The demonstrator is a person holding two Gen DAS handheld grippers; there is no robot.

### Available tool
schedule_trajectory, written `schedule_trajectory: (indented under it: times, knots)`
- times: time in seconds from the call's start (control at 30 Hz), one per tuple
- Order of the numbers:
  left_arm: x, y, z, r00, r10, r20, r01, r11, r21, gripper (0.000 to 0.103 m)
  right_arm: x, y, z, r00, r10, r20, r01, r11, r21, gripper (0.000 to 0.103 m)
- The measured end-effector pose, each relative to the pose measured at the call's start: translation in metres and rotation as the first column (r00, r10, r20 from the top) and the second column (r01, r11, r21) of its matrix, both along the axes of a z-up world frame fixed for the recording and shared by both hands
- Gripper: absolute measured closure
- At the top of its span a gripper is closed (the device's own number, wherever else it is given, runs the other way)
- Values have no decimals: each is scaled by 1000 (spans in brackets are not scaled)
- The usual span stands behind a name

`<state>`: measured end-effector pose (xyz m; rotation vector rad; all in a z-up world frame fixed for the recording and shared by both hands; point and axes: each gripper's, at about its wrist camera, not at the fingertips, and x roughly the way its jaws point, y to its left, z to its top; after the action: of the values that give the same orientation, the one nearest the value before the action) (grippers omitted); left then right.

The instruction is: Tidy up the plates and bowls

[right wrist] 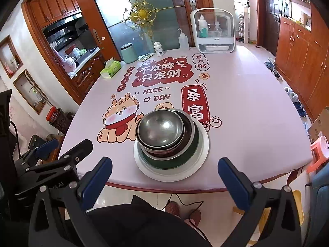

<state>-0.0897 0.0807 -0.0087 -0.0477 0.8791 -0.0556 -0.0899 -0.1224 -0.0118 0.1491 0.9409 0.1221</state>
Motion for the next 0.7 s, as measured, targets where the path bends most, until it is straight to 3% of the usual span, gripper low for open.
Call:
schedule_trajectory:
  times: [0.7]
  knots:
    - [10, -6, -3, 1000, -22, -18, 22, 1000, 10, 2, 10, -12, -5, 1000, -4, -30, 4, 1000, 8, 0]
